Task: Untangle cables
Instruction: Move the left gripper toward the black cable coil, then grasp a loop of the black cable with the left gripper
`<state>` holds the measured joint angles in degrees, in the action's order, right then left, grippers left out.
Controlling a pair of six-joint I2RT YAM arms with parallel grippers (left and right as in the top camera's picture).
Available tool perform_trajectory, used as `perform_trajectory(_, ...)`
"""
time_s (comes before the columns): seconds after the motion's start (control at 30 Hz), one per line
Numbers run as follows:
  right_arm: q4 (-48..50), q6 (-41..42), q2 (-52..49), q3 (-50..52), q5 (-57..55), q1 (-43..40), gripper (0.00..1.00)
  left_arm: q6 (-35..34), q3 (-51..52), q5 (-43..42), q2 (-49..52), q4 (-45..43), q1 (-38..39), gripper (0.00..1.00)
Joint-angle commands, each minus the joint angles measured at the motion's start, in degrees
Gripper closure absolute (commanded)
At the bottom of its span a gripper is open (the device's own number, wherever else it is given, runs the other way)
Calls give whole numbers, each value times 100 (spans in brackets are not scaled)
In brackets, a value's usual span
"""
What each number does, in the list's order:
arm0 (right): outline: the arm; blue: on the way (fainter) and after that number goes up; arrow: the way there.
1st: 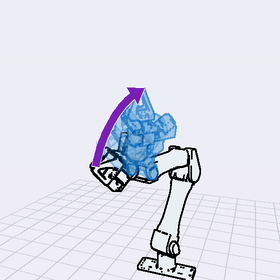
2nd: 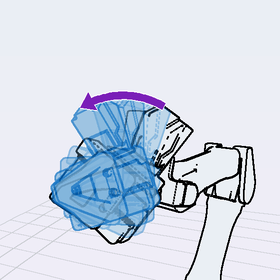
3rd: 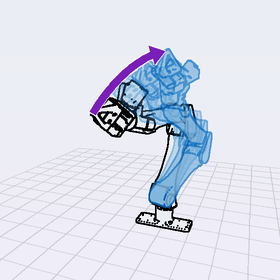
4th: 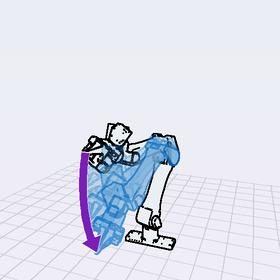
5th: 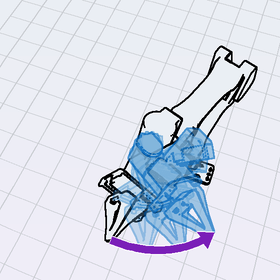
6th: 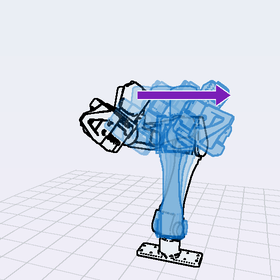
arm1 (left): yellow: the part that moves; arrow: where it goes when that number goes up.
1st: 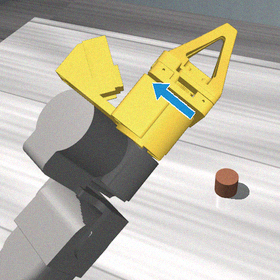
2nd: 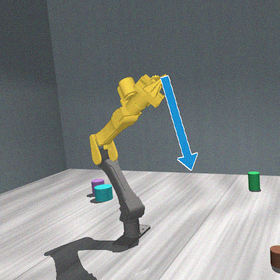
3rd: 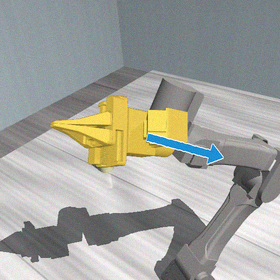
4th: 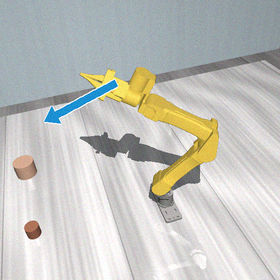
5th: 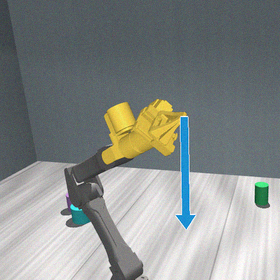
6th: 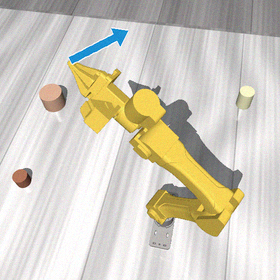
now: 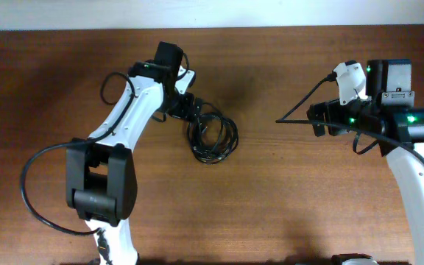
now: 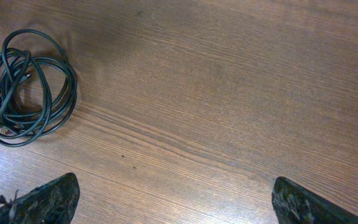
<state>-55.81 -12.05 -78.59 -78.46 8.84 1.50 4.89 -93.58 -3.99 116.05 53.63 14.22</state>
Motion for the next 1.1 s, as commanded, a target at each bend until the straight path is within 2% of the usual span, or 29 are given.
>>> perform_trajectory(0.0, -15, 2, 114, -138, -72, 48, 2, -15, 195, -31, 63, -48, 190, 1)
perform_trajectory(0.47, -15, 2, 114, -138, -72, 48, 2, -33, 789, -133, 74, -754, 251, 1)
perform_trajectory(1.07, -15, 2, 109, -138, -74, 48, 2, -35, 1104, -273, 138, -1235, 251, 1)
